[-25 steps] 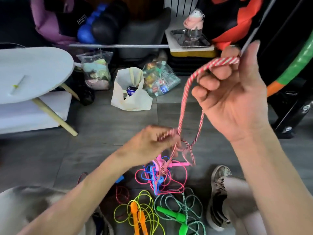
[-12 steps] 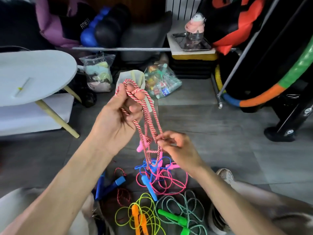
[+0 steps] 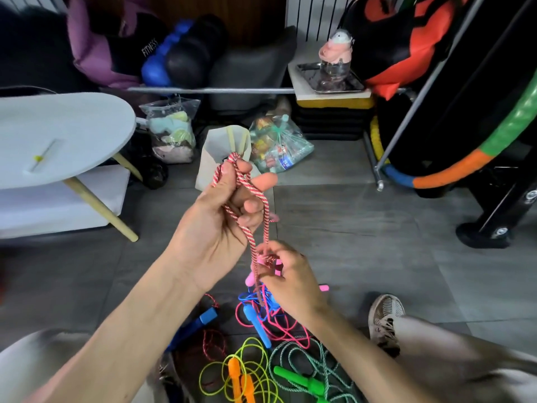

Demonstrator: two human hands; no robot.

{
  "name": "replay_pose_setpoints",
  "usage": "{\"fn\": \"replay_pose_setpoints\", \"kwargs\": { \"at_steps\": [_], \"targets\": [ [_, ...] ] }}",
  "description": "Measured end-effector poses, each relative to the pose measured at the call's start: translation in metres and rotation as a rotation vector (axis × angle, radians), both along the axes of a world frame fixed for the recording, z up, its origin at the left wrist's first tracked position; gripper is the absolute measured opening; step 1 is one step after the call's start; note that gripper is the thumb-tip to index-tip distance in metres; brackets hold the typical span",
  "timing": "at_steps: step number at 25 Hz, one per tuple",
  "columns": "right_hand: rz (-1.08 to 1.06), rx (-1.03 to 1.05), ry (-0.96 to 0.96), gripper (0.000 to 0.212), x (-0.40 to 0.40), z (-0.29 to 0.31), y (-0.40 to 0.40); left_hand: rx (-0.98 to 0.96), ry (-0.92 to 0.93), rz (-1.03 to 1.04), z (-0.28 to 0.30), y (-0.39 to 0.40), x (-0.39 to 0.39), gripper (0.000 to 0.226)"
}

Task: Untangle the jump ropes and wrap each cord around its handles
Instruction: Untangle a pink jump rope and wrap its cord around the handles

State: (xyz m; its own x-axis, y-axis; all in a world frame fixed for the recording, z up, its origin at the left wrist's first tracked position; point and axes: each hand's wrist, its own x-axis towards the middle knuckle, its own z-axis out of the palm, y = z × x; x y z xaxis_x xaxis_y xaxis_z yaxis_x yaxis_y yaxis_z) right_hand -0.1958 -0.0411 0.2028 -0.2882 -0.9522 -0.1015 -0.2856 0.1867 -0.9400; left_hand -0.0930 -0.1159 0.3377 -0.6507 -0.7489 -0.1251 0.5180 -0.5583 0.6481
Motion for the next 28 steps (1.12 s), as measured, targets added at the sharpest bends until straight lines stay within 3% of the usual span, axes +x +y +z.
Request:
{"fn": "replay_pose_setpoints", "kwargs": {
  "at_steps": [3, 6, 9, 12, 14, 17, 19, 21, 24, 28],
  "targets": [
    [-0.048, -0.051, 0.123, 0.002, -0.005, 0.004, -0.001, -0.015, -0.089, 0.113, -0.004, -0.013, 0.005, 0.024],
    [-0.161, -0.087, -0.104, 0.015, -0.013, 0.015, 0.000, -0.242, -0.488, 0.229, -0.012, -0.029, 0.014, 0.013],
    [-0.205, -0.146, -0.293, 0.017, -0.018, 0.031, -0.003, -0.561, -0.857, -0.073, -0.028, -0.023, 0.014, 0.044],
    [-0.157, -0.117, -0.324, 0.034, -0.029, 0.043, -0.004, -0.710, -0.833, -0.257, -0.044, -0.008, 0.006, 0.051],
    [-0.124, -0.056, -0.426, 0.039, -0.038, 0.046, -0.002, -0.635, -0.766, -0.219, -0.048, -0.009, 0.006, 0.043],
    [0.003, -0.017, -0.665, 0.025, -0.046, 0.058, 0.003, -0.429, -0.678, -0.248, -0.052, -0.013, 0.006, 0.036],
    [0.035, -0.004, -0.719, 0.020, -0.047, 0.062, 0.006, -0.369, -0.689, -0.264, -0.057, -0.012, 0.004, 0.029],
    [-0.057, 0.014, -0.565, 0.002, -0.044, 0.058, 0.006, -0.440, -0.756, -0.268, -0.064, -0.011, 0.002, 0.014],
    [-0.188, -0.006, -0.209, 0.019, -0.042, 0.052, 0.005, -0.528, -0.867, -0.134, -0.077, -0.015, 0.000, 0.012],
    [-0.272, -0.021, -0.247, 0.017, -0.045, 0.055, 0.004, -0.331, -0.725, -0.115, -0.084, -0.009, -0.008, 0.014]
  ]
}}
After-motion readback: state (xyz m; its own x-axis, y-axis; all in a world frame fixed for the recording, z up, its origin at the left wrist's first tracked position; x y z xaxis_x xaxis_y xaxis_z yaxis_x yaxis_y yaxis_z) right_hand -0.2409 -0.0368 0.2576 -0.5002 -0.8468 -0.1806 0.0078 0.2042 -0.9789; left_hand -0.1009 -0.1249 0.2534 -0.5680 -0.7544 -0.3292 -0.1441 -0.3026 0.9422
